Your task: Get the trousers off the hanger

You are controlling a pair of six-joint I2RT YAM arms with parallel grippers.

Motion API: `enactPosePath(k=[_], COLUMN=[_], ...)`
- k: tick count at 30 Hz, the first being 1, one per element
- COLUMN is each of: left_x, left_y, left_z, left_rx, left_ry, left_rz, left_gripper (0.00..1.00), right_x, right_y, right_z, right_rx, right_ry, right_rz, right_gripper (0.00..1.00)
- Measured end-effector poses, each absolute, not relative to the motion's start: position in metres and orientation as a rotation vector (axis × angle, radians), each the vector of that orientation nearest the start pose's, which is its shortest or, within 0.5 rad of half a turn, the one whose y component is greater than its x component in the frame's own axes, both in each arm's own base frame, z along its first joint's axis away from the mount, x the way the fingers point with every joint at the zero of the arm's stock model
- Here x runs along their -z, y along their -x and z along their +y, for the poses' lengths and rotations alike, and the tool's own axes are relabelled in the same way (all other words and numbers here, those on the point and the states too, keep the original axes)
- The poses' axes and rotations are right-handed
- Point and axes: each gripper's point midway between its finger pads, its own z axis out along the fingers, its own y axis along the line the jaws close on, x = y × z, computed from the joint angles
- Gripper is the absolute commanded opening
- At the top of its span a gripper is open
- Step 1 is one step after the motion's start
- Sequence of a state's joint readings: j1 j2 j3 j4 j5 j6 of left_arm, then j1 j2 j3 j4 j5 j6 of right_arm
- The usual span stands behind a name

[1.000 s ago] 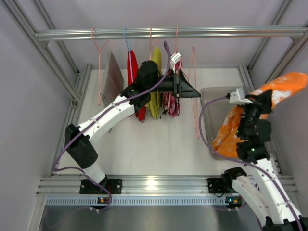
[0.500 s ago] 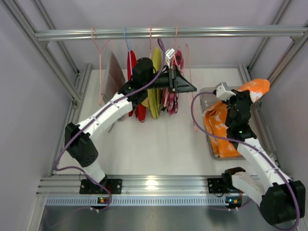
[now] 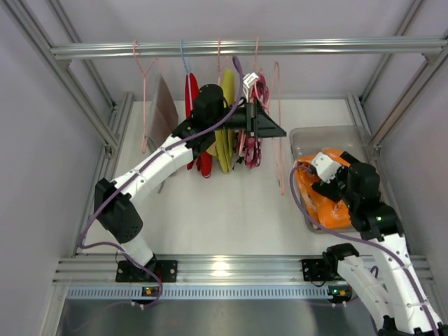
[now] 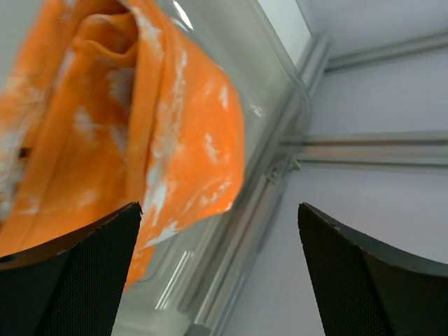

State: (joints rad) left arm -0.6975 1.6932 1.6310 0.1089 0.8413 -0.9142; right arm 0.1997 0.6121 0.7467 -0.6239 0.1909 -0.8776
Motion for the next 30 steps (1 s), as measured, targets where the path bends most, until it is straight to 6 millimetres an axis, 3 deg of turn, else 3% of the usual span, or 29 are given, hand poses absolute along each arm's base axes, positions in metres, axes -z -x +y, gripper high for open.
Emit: enactPosePath(k=[5,11,15,18,24,30], left_x=[-0.399,-0.387,-0.382,-0.385,-0.393,-0.404], left_y=[-0.254,-0.227,-0.204,-0.2,-0.214,-0.21], left_z=[-0.418,-0.427,-0.432,-0.432,-0.434,-0.445], left_rx=[1.826,1.813,1.787,1.738,1.616,1.558], left_ry=[-0.66,-0.803,-0.882,-0.866,-0.74,-0.678], left_rz=[1.788,1.792,1.798,1.796,1.802,1.81], left_gripper=[0.0,0.0,0.0,0.0,0.0,0.0], right_x=[-0.239,-0.299,-0.342,-0.364,-0.375,-0.375], right_y=[-0.213,-0.182,-0.163,-0.15,-0.146,-0.162], right_z=[0.011,0.04,0.077,0.112,0.15,0.164], right_rx=[0.373,0.1,-0.209,-0.489,-0.859,-0.997], right_ry=[0.967,0.718,0.624,0.6,0.539,0.479], right_rz=[1.838,1.665,1.572,1.531,1.562,1.605], right_gripper=[0.8,0.63,0.53,0.53,0.53,0.53])
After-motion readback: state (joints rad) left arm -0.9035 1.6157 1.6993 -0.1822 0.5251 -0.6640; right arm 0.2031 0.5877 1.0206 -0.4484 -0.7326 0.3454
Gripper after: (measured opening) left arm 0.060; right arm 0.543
